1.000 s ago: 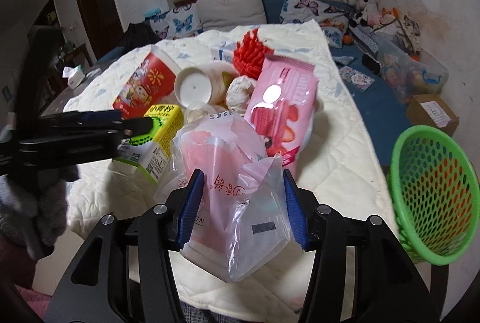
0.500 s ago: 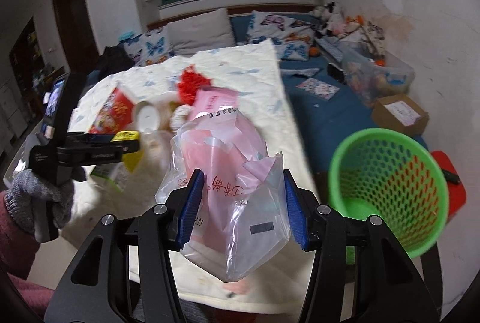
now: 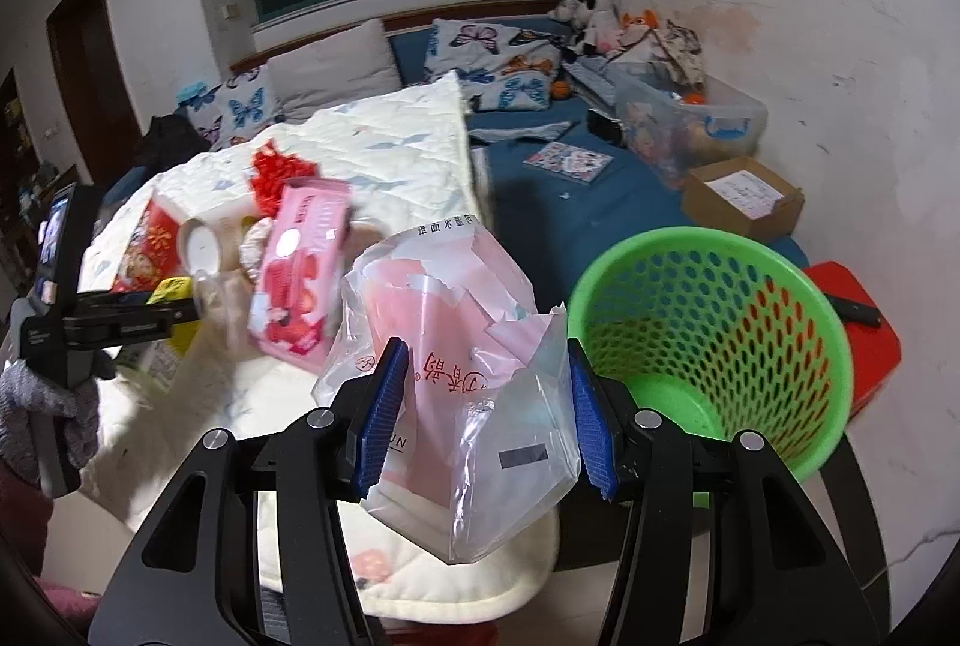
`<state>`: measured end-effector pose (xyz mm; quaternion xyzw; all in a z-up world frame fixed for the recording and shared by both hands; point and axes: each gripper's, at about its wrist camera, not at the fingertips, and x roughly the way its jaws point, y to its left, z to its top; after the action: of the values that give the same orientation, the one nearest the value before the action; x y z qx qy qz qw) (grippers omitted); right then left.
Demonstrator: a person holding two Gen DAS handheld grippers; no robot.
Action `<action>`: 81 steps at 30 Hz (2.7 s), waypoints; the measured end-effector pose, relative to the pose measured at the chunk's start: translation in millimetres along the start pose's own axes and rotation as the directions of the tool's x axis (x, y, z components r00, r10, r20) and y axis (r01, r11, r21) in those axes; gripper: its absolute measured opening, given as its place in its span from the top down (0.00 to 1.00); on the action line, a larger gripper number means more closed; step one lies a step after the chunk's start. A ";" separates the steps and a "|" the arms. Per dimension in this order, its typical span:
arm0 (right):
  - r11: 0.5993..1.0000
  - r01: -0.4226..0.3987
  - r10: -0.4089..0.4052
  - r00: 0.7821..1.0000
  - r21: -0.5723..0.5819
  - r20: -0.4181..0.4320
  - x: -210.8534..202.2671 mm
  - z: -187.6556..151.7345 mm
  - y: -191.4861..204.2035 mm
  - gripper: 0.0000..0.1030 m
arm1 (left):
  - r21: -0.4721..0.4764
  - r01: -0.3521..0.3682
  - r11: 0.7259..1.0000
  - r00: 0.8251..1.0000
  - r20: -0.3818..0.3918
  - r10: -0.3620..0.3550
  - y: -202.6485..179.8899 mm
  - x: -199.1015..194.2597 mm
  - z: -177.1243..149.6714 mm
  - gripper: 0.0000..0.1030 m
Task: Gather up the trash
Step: 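Carry the bag to the green basket and open the right gripper, then lower the yellow bottle into the green basket and open the left gripper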
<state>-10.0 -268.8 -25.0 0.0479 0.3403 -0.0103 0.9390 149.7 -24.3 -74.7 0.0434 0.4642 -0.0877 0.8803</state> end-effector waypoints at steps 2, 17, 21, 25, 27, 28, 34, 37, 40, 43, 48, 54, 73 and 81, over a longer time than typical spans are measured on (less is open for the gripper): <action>1.000 0.020 -0.020 1.000 0.014 0.004 -0.8 0.8 -8.3 0.49 | -0.015 0.014 1.000 1.000 0.007 -0.014 3.3 -4.7 -3.7 0.46; 0.983 0.164 -0.163 0.986 0.088 -0.017 12.6 -0.4 -64.7 0.49 | -0.048 0.089 0.995 0.987 0.141 -0.082 16.2 -79.6 -35.9 0.46; 0.968 0.226 -0.221 0.974 0.112 -0.052 24.9 -2.3 -89.2 0.49 | -0.034 0.125 0.992 0.976 0.182 -0.116 13.3 -102.2 -33.6 0.46; 0.956 0.262 -0.253 0.964 0.130 -0.081 34.8 -5.9 -109.9 0.49 | 0.022 0.184 0.983 0.960 0.212 -0.185 -4.8 -120.9 -22.8 0.46; 0.952 0.274 -0.263 0.960 0.133 -0.092 37.9 -8.4 -116.9 0.47 | 0.045 0.215 0.976 0.953 0.210 -0.220 -15.9 -122.7 -16.8 0.46; 0.952 0.275 -0.263 0.960 0.138 -0.099 39.9 -9.4 -121.6 0.47 | 0.062 0.239 0.969 0.948 0.202 -0.247 -24.9 -122.3 -11.1 0.46; 0.948 0.277 -0.261 0.959 0.158 -0.113 46.3 -14.7 -142.5 0.37 | 0.166 0.319 0.933 0.924 0.166 -0.345 -90.3 -111.0 20.1 0.46; 0.950 0.270 -0.255 0.961 0.160 -0.107 46.7 -16.2 -150.4 0.31 | 0.208 0.360 0.910 0.911 0.134 -0.391 -124.1 -99.7 35.0 0.46; 0.950 0.259 -0.243 0.964 0.174 -0.104 47.2 -16.7 -159.9 0.26 | 0.248 0.382 0.890 0.904 0.102 -0.416 -156.2 -89.4 46.0 0.46; 0.949 0.251 -0.234 0.967 0.190 -0.105 46.1 -18.6 -167.5 0.24 | 0.282 0.398 0.873 0.898 0.076 -0.434 -184.7 -79.0 56.7 0.46; 0.943 0.251 -0.232 0.967 0.217 -0.108 38.3 -23.6 -177.0 0.23 | 0.317 0.428 0.846 0.889 0.021 -0.457 -219.2 -54.5 69.2 0.46; 0.932 0.247 -0.233 0.969 0.265 -0.082 20.2 -28.5 -186.8 0.23 | 0.368 0.460 0.808 0.880 -0.073 -0.468 -266.0 -23.8 70.4 0.46; 0.916 0.236 -0.215 0.972 0.324 -0.098 14.9 -43.8 -196.7 0.23 | 0.423 0.528 0.736 0.848 -0.298 -0.438 -350.8 39.4 59.7 0.40; 0.917 0.232 -0.216 0.973 0.324 -0.085 6.6 -43.8 -190.6 0.23 | 0.404 0.535 0.742 0.845 -0.247 -0.475 -325.3 15.4 58.6 0.39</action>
<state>-42.8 -454.2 -78.6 0.1664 0.3591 -0.1737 0.9018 142.3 -354.4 -52.7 0.1276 0.4798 -0.4269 0.7558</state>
